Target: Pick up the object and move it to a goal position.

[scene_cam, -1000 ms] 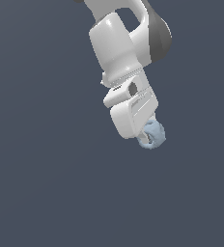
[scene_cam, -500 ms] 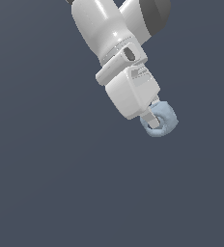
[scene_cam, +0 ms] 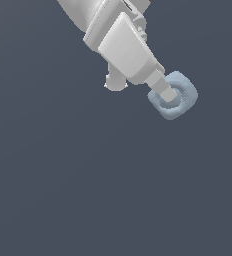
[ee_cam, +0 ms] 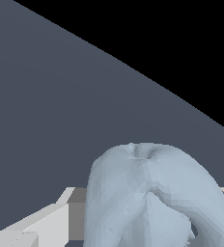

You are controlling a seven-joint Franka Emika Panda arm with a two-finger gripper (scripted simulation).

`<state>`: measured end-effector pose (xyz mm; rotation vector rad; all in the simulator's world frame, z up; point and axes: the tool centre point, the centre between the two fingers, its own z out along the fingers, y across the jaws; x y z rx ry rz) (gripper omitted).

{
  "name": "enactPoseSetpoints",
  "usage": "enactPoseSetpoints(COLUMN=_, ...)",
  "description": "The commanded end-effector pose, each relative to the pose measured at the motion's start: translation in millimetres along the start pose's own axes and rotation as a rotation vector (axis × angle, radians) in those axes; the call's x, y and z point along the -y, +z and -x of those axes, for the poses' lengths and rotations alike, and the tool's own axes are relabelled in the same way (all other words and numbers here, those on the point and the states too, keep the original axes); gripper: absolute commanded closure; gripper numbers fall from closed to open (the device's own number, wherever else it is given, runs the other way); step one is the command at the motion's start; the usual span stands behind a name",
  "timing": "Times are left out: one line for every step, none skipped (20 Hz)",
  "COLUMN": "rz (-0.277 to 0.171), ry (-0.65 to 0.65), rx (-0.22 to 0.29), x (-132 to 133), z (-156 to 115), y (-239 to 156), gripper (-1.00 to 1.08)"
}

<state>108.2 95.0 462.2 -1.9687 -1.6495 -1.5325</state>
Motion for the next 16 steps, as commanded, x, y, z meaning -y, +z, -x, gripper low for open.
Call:
enactPoseSetpoints(rz=0.003, ry=-0.022, rx=-0.035, x=-5.6, z=-9.9, y=-8.7, gripper=1.08)
enactPoseSetpoints(rz=0.004, ry=-0.029, rx=-0.046, x=-7.4, z=-13.0, y=-11.7, gripper=1.08)
enactPoseSetpoints(rz=0.004, ry=-0.036, rx=-0.057, x=-9.0, z=-15.8, y=-14.4, gripper=1.08)
enactPoseSetpoints(rz=0.005, ry=-0.042, rx=-0.067, x=-10.5, z=-18.4, y=-16.9, gripper=1.08)
enactPoseSetpoints(rz=0.005, ry=-0.047, rx=-0.076, x=-11.8, z=-20.7, y=-19.2, gripper=1.08)
enactPoseSetpoints(rz=0.006, ry=-0.052, rx=-0.084, x=-12.9, z=-22.7, y=-21.2, gripper=1.08)
enactPoseSetpoints(rz=0.006, ry=-0.056, rx=-0.09, x=-13.9, z=-24.4, y=-22.9, gripper=1.08)
enactPoseSetpoints(rz=0.006, ry=-0.059, rx=-0.096, x=-14.6, z=-25.8, y=-24.3, gripper=1.08)
enactPoseSetpoints(rz=0.006, ry=-0.062, rx=-0.1, x=-15.2, z=-26.8, y=-25.4, gripper=1.08)
enactPoseSetpoints(rz=0.006, ry=-0.064, rx=-0.103, x=-15.5, z=-27.6, y=-26.1, gripper=1.08)
enactPoseSetpoints(rz=0.005, ry=-0.065, rx=-0.105, x=-15.7, z=-27.9, y=-26.4, gripper=1.08)
enactPoseSetpoints(rz=0.005, ry=-0.065, rx=-0.105, x=-15.6, z=-28.1, y=-26.4, gripper=1.08)
enactPoseSetpoints(rz=0.004, ry=-0.064, rx=-0.105, x=-15.4, z=-27.9, y=-26.1, gripper=1.08)
enactPoseSetpoints(rz=0.004, ry=-0.063, rx=-0.103, x=-15.0, z=-27.4, y=-25.4, gripper=1.08)
enactPoseSetpoints(rz=0.003, ry=-0.062, rx=-0.102, x=-14.7, z=-27.0, y=-24.8, gripper=1.08)
enactPoseSetpoints(rz=0.003, ry=-0.062, rx=-0.101, x=-14.6, z=-26.8, y=-24.6, gripper=1.08)
